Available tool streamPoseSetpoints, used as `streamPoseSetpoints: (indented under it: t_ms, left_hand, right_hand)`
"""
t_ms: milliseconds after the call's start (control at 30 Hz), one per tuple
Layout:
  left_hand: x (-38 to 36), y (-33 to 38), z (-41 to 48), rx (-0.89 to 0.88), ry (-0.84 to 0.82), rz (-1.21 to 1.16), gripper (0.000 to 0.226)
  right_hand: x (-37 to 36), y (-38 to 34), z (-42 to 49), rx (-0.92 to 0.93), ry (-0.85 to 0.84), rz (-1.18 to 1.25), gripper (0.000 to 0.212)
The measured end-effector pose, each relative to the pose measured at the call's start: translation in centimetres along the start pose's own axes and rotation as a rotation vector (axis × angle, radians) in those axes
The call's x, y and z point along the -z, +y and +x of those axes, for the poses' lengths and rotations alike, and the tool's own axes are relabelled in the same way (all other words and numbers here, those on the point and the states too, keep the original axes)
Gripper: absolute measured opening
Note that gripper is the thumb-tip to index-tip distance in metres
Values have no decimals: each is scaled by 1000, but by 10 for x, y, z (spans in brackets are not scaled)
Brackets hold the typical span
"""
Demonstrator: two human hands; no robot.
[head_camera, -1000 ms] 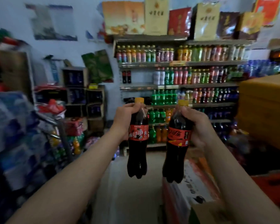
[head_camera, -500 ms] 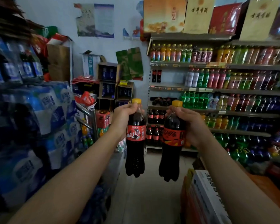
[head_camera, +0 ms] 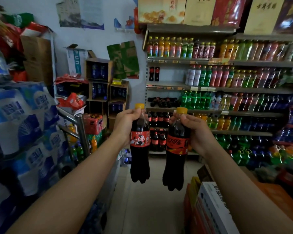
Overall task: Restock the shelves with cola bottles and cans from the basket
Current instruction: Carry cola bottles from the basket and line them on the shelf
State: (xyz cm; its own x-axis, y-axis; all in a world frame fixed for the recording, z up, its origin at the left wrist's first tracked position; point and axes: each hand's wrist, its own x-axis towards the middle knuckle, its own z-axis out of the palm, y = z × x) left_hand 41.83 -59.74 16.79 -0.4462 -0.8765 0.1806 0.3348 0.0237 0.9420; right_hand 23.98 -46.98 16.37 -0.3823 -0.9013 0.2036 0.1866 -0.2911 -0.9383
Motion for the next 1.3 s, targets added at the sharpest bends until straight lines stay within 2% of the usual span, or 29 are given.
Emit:
streamPoseSetpoints:
  t_ms: [200, 333, 633, 1300]
  left_hand:
    - [-24, -37, 77, -1, -12, 7, 15]
    - [-46, -59, 149, -2, -11, 9, 15]
    - [-96, -86, 332, -57, 16, 28, 18]
    - [-77, -178, 771, -70, -104, 88, 23]
  right_hand:
    - [45, 21, 77, -3, 42, -17, 32]
    - [83, 27, 144, 8, 31, -40, 22]
    - [157, 21, 319, 2, 0, -103, 18]
    - [211, 95, 734, 31, 54, -42, 17]
